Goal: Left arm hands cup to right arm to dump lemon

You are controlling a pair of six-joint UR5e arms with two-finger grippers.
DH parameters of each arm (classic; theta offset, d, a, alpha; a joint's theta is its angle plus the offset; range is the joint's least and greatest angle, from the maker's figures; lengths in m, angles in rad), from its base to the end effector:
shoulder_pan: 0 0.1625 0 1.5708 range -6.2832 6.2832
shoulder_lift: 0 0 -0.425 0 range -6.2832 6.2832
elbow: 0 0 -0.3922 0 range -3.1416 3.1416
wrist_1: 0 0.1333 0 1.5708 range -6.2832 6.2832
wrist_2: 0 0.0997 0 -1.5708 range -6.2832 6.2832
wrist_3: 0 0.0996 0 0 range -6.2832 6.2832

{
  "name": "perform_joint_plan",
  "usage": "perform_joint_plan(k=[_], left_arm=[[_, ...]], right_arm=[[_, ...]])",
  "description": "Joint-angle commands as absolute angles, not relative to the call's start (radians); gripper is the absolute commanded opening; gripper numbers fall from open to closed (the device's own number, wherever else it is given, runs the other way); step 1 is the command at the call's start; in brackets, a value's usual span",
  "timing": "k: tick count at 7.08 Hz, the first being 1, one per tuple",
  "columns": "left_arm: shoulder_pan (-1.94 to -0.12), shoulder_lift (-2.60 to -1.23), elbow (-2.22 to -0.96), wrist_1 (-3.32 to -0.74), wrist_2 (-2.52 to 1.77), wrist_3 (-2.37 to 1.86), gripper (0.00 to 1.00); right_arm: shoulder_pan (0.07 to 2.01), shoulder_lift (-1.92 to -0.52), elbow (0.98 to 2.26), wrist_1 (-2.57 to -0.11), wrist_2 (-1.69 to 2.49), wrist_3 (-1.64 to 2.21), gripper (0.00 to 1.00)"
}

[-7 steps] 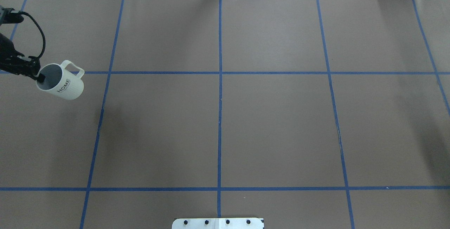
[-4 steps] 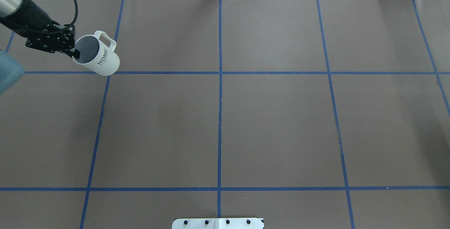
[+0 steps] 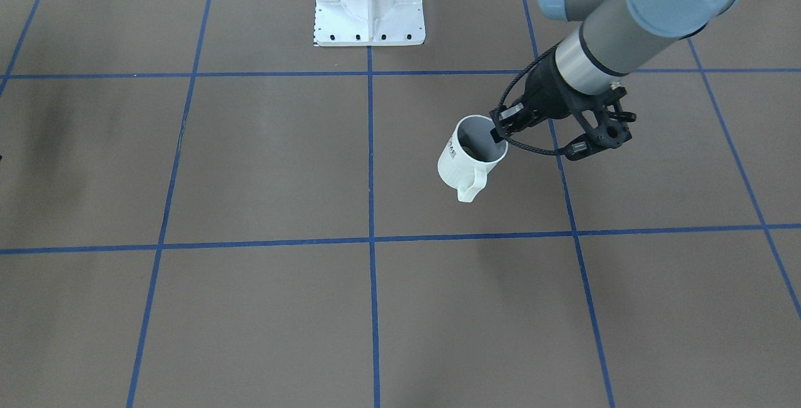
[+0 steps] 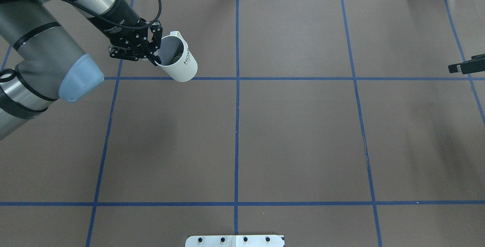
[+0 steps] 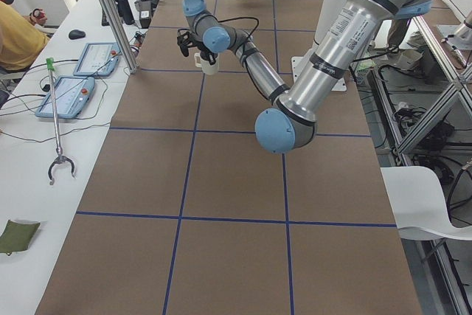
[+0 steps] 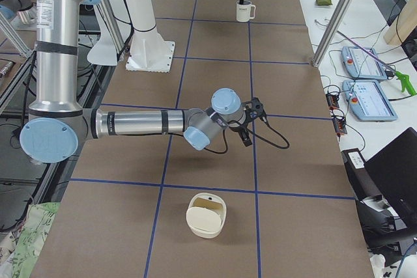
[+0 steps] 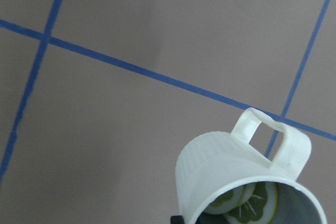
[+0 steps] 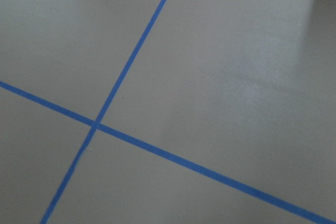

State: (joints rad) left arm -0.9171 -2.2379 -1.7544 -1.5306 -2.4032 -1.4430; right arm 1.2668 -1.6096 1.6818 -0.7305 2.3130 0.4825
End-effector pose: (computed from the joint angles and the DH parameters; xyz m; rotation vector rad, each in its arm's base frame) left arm 0.3412 -0.5434 0.1755 -0.3006 1.0536 -0.3725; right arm -0.0848 -0.4909 0.5249 0.5366 -0.9657 -0.1783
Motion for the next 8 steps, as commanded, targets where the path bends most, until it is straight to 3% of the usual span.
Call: perform_joint_plan(k=[1,3,8], left_arm=[[-0.841,-2.421,-1.668,-1.424,-2.299,-1.598,0.0],[-0.787,-2.522,-1.605,-1.35,-2.237,-1.598,0.0],[-0.764,-2.606,-1.49,-1.344,-2.24,-1.726,0.0]], right_arm=[[1.154,-1.554,1.69,-0.604,2.124,0.612,1.0],[1.016,-1.528,1.735,-0.581,1.941,0.736,1.0],[0.587,-1.452,1.841,-0.586,1.343,0.792,1.0]])
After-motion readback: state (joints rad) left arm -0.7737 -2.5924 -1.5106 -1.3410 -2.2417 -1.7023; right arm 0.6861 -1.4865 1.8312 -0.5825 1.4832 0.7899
